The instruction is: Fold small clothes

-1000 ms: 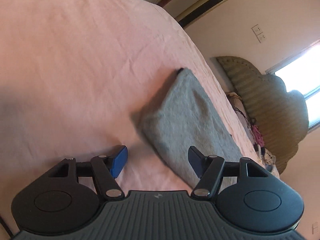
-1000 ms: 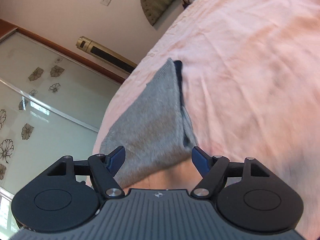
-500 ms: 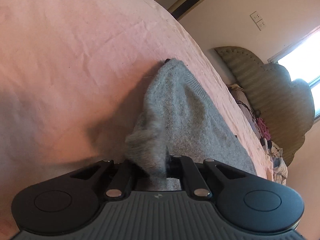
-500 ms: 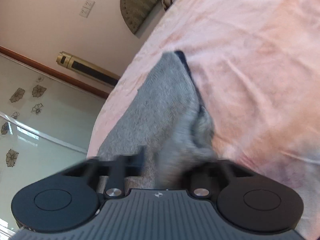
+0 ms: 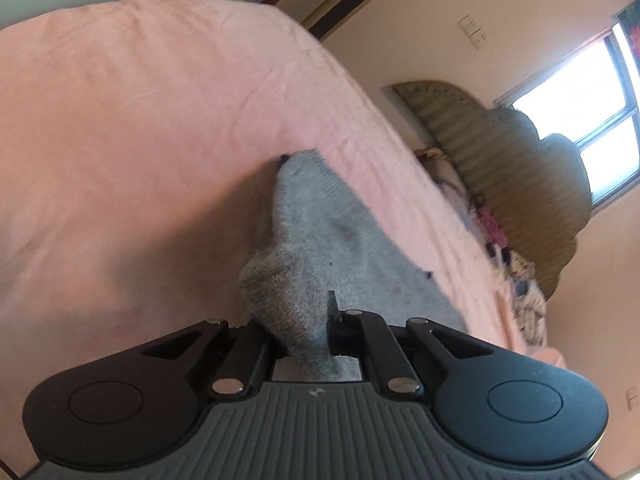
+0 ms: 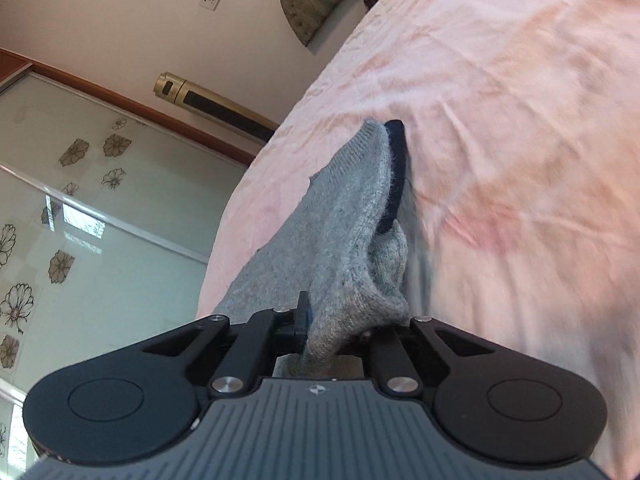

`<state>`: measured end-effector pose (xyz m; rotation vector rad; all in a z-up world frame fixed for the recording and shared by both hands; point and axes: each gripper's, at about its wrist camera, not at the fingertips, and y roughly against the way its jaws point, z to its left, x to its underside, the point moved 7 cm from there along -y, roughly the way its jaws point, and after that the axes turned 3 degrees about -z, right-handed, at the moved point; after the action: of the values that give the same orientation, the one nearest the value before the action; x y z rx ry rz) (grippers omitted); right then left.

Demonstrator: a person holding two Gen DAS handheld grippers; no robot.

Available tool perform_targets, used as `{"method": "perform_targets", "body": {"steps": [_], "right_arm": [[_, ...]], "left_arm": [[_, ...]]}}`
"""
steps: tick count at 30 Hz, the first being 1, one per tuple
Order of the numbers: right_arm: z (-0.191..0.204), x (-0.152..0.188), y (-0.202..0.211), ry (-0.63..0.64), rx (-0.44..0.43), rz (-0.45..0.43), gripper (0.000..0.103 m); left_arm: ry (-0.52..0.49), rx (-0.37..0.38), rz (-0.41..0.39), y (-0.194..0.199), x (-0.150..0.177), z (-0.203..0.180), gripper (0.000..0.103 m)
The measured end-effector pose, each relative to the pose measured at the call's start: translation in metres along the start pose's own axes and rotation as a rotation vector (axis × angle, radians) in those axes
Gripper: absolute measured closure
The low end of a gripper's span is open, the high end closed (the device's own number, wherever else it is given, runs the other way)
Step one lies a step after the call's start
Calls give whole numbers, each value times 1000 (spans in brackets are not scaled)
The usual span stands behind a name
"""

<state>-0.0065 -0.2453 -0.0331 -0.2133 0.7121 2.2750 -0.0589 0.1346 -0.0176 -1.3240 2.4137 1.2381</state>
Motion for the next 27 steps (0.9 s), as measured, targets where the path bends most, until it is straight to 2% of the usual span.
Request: {"method": "perform_targets", "body": {"steps": [3, 5, 7, 8, 9, 10, 11, 12, 13, 16, 18, 19, 20, 21, 22, 23, 24, 25, 27], "right_arm": [[-20, 36, 20, -55, 50, 51, 90], [-35, 48, 28, -91, 106, 71, 85], [-35, 37, 42, -92, 112, 33, 75], [-30, 25, 51, -64, 113, -11, 59], [-21, 6, 59, -19, 112, -80, 46], [-13, -10, 62, 25, 108, -124, 42], [-3, -28, 58, 88, 108, -141, 42], [7, -46, 47, 154, 119, -135, 42], [16, -64, 28, 226, 138, -122, 42], [25, -103, -38, 349, 183, -44, 42], [20, -118, -78, 374, 248, 8, 42], [18, -122, -98, 393, 278, 43, 42], [15, -123, -112, 400, 309, 59, 43], [13, -120, -124, 409, 317, 88, 43], [12, -117, -133, 413, 301, 116, 47], [13, -113, -139, 419, 277, 135, 69], [16, -107, -144, 436, 254, 164, 90], [20, -103, -145, 476, 245, 164, 90], [29, -107, -137, 516, 245, 102, 91]], "left_arm": [[-31, -86, 87, 3, 22, 32, 95], [-85, -102, 49, 17, 12, 33, 91], [-157, -115, -44, 35, -14, 23, 83], [-195, -123, -117, 42, -29, 15, 81], [-253, -136, -188, 45, -45, 4, 69], [-312, -149, -222, 39, -59, -9, 47], [-361, -160, -236, 28, -71, -20, 35], [-417, -163, -242, 10, -81, -32, 26], [-471, -154, -225, -11, -88, -41, 26], [-564, -224, -126, -90, -102, -62, 27], [-587, -296, -78, -130, -104, -66, 28], [-607, -312, -47, -146, -103, -67, 35], [-637, -325, -9, -160, -98, -65, 47], [-645, -344, 25, -171, -93, -64, 79], [-658, -339, 17, -175, -89, -66, 95], [-692, -327, 2, -174, -84, -70, 99], [-716, -332, -7, -173, -82, -74, 99], [-727, -336, -42, -168, -83, -77, 99], [-713, -339, -116, -158, -92, -80, 99]]}}
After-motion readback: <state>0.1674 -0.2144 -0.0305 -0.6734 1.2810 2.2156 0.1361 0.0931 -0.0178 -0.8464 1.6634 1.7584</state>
